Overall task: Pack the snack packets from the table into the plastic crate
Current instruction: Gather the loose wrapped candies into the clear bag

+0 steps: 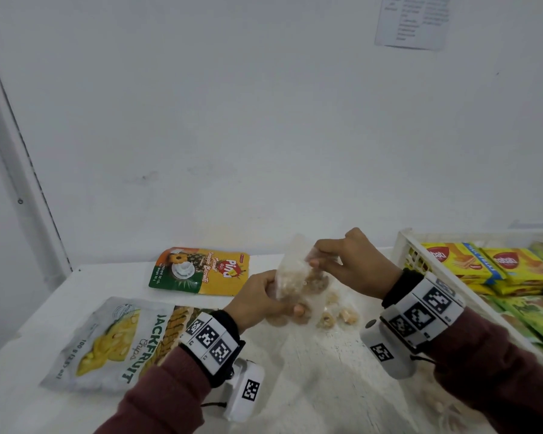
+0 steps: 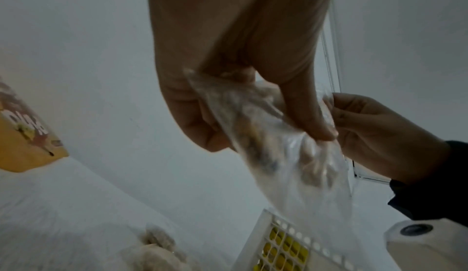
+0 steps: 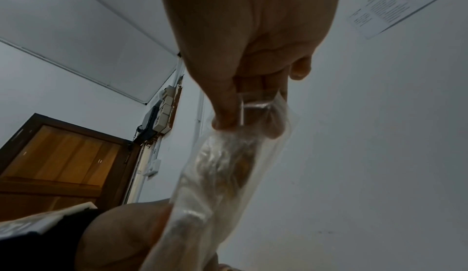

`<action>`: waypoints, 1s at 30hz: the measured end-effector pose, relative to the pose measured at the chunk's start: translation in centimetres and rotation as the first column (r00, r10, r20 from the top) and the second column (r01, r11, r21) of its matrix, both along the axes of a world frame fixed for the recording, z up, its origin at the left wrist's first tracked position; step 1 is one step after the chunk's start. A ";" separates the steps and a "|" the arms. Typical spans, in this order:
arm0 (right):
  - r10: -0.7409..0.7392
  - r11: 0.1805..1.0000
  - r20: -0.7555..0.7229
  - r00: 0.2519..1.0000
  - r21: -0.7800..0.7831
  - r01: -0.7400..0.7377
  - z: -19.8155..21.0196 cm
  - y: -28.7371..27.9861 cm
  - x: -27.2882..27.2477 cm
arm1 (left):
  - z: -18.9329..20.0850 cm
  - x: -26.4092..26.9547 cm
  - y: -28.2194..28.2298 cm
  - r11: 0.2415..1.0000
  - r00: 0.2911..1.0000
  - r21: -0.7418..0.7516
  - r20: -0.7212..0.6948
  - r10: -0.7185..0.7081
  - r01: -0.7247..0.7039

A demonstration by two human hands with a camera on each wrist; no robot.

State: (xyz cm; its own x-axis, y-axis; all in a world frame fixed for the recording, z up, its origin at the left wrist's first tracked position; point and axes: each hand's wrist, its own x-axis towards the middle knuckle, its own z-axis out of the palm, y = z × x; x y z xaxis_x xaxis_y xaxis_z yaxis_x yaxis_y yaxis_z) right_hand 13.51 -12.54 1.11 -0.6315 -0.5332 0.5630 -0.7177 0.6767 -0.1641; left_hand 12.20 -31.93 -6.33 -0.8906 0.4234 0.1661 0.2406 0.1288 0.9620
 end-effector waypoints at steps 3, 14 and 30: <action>-0.002 1.000 0.043 0.999 -0.028 0.003 0.3 0.1 0.2 | 0.3 0.2 0.0 1.000 0.999 0.019 -0.038 0.001 0.000; -0.052 0.998 0.098 0.994 0.023 0.050 -0.5 -0.5 -0.1 | 0.7 0.8 0.1 0.995 0.997 0.074 0.018 -0.069 0.068; -0.199 0.969 0.137 0.970 0.179 0.173 -0.3 -1.6 0.2 | 0.3 0.9 0.3 0.988 0.999 0.147 0.039 0.038 -0.043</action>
